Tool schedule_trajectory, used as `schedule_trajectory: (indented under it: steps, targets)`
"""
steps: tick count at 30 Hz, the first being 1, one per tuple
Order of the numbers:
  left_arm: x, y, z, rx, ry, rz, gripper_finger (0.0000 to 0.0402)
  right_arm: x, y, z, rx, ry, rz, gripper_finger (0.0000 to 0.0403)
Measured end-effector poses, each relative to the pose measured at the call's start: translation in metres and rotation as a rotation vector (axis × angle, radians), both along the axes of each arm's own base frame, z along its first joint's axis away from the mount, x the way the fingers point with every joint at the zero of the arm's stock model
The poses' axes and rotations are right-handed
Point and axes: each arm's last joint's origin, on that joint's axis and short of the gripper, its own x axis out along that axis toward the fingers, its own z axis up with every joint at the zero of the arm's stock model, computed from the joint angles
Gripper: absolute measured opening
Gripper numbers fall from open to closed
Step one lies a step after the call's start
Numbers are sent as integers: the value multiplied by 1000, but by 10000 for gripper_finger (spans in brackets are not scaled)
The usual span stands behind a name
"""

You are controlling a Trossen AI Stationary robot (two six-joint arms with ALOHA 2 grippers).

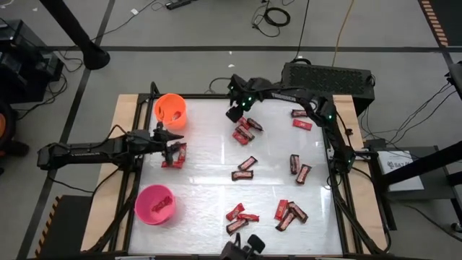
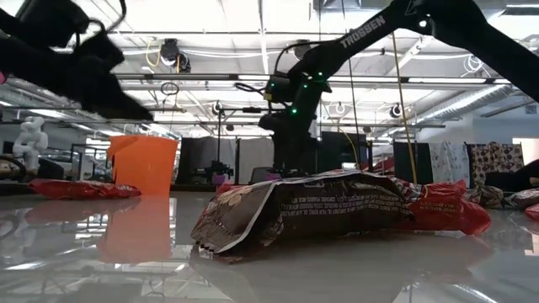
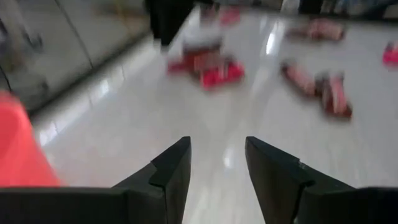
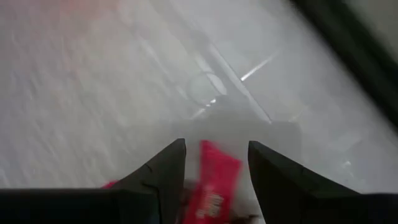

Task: Sort candy by brand, put in halloween buckets
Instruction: Put the red chocolate bar into the pink bucket

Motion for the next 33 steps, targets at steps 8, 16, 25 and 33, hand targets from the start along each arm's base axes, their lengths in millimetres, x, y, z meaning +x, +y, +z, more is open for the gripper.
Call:
schedule_trajectory:
  steps: [8,16,25,33]
  targets:
    - [1,1,2,4,-31,44,161,9,16,-19,-59,120,-21,167]
    - [1,1,3,2,-40,17,161,14,25,-28,-105,169,-62,167]
    - [3,1,9,38,-92,12,161,13,24,-31,-63,167,-130,160]
    - [5,1,13,69,-126,2,161,14,23,-37,-55,168,-161,89]
